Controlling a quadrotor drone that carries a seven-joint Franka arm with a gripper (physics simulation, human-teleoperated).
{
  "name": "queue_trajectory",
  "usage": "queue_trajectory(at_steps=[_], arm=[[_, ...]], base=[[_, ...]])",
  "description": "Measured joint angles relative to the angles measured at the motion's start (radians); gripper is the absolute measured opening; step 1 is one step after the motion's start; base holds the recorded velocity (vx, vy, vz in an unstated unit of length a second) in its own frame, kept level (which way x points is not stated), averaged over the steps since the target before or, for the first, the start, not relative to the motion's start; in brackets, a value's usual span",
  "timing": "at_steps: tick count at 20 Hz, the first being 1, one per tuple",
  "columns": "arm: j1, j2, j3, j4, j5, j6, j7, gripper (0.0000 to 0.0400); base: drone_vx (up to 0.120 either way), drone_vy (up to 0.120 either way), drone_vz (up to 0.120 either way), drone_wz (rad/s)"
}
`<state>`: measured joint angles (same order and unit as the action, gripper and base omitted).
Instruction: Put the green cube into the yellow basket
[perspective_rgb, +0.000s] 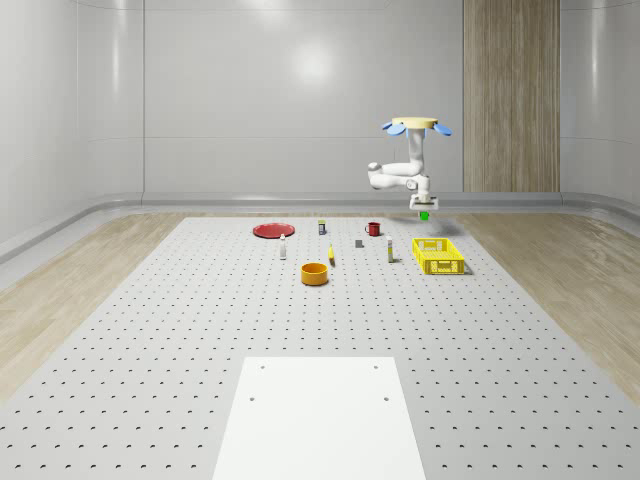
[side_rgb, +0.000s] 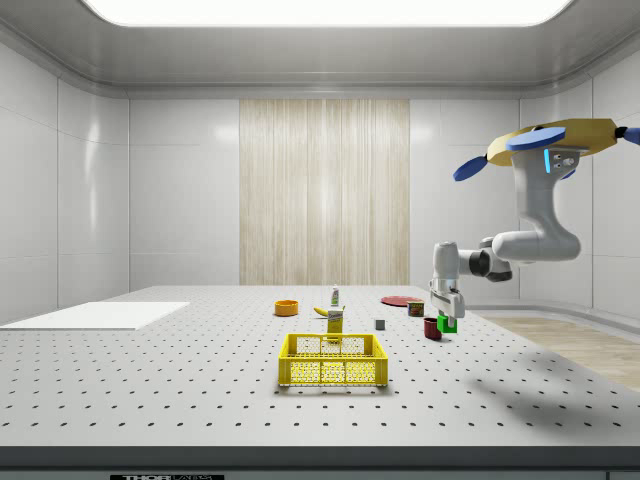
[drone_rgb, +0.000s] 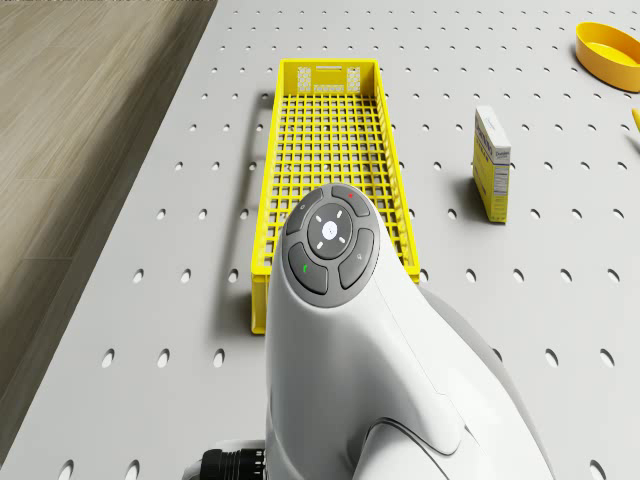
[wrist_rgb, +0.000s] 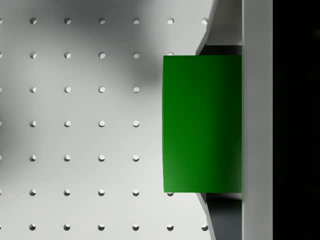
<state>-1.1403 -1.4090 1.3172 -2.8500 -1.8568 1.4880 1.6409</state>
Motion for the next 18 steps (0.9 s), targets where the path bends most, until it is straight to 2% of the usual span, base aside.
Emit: queue_trajectory(at_steps=[18], arm=[[-0.011, -0.039, 0.007, 0.002, 0.017, 0.036, 0.009, 0.0251]], base=[[0.12, 0.0, 0.0, 0.0]])
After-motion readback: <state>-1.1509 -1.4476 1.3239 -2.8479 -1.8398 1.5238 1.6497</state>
